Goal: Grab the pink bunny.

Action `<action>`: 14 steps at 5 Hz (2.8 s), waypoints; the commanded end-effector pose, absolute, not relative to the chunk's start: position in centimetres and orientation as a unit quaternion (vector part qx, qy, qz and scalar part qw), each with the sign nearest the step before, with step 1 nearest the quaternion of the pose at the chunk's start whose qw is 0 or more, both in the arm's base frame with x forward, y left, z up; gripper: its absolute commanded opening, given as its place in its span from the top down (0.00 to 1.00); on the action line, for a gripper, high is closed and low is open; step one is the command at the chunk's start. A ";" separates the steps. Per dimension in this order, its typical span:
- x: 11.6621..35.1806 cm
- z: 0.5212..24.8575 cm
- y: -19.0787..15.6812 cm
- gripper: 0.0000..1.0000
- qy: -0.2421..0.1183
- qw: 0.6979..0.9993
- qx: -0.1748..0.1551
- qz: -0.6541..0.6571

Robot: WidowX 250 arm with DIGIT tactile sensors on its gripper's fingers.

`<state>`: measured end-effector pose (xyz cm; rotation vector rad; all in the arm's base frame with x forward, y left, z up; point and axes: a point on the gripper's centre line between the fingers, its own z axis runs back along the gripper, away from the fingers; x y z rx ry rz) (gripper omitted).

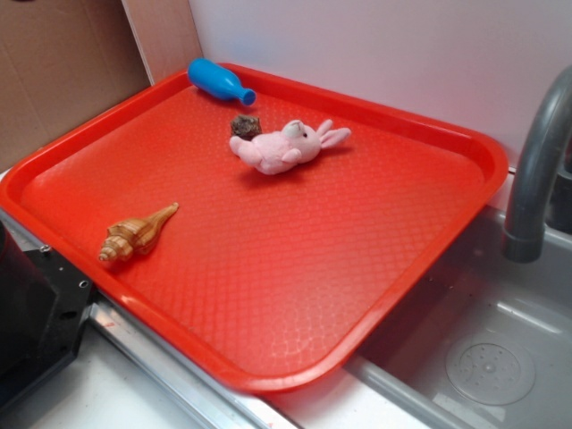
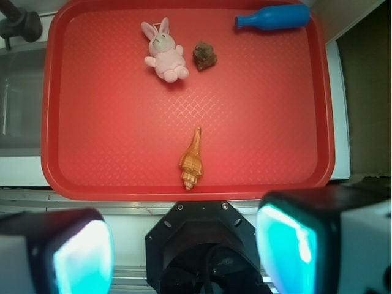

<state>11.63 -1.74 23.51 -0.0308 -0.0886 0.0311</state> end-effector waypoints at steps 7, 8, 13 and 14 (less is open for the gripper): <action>22.7 14.0 -2.6 0.00 -0.066 0.978 -0.013 -0.197; 25.6 11.7 -3.2 0.00 -0.096 0.954 0.044 -0.279; 30.9 2.8 -3.2 1.00 -0.051 0.966 -0.033 -0.250; 29.4 5.0 -3.7 1.00 -0.049 0.975 -0.015 -0.214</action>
